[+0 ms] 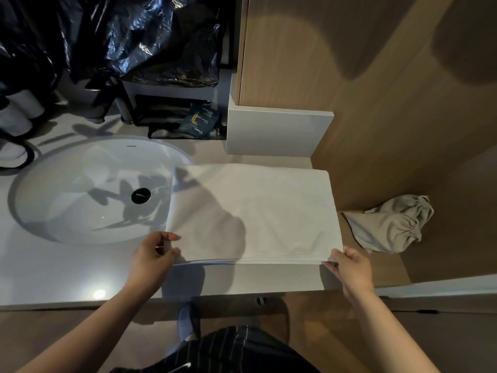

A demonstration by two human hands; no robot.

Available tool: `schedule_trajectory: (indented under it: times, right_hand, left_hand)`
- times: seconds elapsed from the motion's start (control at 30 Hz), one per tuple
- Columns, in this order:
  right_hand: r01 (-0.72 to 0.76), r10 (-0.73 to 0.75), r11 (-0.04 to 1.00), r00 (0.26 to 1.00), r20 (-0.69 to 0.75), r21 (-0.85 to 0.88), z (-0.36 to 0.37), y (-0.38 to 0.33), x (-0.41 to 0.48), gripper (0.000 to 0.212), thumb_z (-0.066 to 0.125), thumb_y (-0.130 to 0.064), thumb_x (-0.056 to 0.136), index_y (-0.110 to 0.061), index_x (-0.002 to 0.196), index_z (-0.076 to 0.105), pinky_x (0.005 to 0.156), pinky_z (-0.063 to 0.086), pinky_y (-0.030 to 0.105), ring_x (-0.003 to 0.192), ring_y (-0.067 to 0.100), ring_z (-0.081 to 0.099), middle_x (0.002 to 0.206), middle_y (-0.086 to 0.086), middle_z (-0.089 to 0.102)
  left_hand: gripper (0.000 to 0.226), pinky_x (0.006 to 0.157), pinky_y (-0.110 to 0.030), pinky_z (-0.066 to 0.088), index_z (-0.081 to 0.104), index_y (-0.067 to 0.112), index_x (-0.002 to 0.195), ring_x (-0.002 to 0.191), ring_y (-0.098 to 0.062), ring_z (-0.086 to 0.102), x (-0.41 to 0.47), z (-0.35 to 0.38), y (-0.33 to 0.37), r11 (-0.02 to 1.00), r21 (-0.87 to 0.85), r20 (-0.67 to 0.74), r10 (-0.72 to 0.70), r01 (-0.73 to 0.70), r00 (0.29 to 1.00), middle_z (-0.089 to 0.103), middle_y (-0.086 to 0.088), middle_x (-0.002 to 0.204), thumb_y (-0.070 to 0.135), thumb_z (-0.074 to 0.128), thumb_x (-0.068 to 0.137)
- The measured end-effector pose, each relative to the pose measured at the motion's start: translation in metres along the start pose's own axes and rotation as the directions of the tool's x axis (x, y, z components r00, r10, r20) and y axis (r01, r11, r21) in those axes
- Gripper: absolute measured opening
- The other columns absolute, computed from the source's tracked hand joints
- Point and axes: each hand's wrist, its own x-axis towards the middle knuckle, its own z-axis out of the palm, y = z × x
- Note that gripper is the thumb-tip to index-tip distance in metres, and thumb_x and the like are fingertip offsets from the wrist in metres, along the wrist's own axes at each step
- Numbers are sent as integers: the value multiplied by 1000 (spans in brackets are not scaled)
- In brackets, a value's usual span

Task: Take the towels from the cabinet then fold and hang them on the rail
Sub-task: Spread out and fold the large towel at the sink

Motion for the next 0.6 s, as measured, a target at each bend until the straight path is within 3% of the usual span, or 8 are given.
schedule_trajectory:
  times: [0.1, 0.17, 0.27, 0.3, 0.37, 0.47, 0.53, 0.6]
  right_hand:
    - [44, -45, 998, 999, -13, -45, 1, 5, -1, 17, 53, -3, 97, -9, 88, 66, 87, 55, 37, 91, 19, 67, 90, 5, 70]
    - [104, -109, 978, 994, -21, -178, 0, 7, -1, 11, 55, -6, 96, -9, 95, 66, 82, 57, 37, 92, 22, 67, 91, 5, 70]
    - [214, -251, 835, 968, -4, -506, -1, 3, -2, 24, 59, -13, 95, -7, 119, 61, 56, 46, 22, 76, 12, 61, 88, 0, 65]
    - [233, -277, 782, 961, 14, -579, -1, 1, -3, 33, 60, -13, 95, -8, 127, 57, 56, 44, 19, 76, 12, 59, 92, 1, 64]
    - [260, -329, 685, 944, 30, -681, 1, -6, -7, 48, 62, -11, 93, -9, 138, 48, 72, 50, 25, 94, 22, 61, 117, 10, 60]
    - [447, -542, 454, 825, 159, -771, 10, -12, -14, 48, 62, -4, 90, -13, 135, 52, 97, 47, 39, 120, 29, 52, 130, 12, 55]
    - [583, -596, 366, 745, 298, -725, 21, -16, -17, 46, 59, -7, 92, -15, 138, 53, 112, 38, 44, 133, 26, 43, 142, 10, 49]
    - [656, -560, 336, 716, 417, -676, 38, -21, -17, 45, 52, -19, 99, -23, 144, 47, 122, 18, 41, 148, 23, 22, 157, 4, 33]
  left_hand:
    - [23, 59, -17, 49, 62, 22, 98, 73, -14, 69, -1, 0, 0, 1000, 9, -4, 11, -11, 1000, 67, -2, 82, 2, 60, 89]
    - [21, 64, -26, 51, 62, 17, 101, 80, -21, 67, -1, 1, 1, 994, 101, 11, 49, -50, 999, 66, -6, 91, 1, 59, 88]
    - [23, 75, -38, 52, 60, 10, 109, 90, -27, 59, -2, 3, 5, 949, 304, 31, 74, -80, 997, 56, -11, 109, 3, 61, 87]
    - [24, 76, -39, 51, 59, 8, 110, 90, -29, 57, -3, 4, 7, 931, 355, 36, 79, -86, 996, 53, -14, 111, 3, 61, 87]
    - [26, 79, -41, 49, 59, 3, 112, 96, -34, 55, -3, 3, 10, 859, 489, 49, 147, -152, 988, 51, -20, 116, 4, 63, 86]
    - [32, 93, -48, 45, 61, 1, 116, 118, -42, 48, -1, 4, 18, 585, 708, 182, 391, -396, 902, 53, -23, 126, 9, 62, 85]
    - [34, 90, -56, 49, 65, -2, 111, 115, -46, 54, -1, 14, 28, 560, 631, 222, 534, -538, 816, 58, -26, 121, 3, 72, 78]
    - [44, 91, -59, 50, 65, -2, 117, 116, -47, 56, 1, 32, 42, 570, 537, 270, 582, -622, 767, 58, -28, 126, 1, 78, 75]
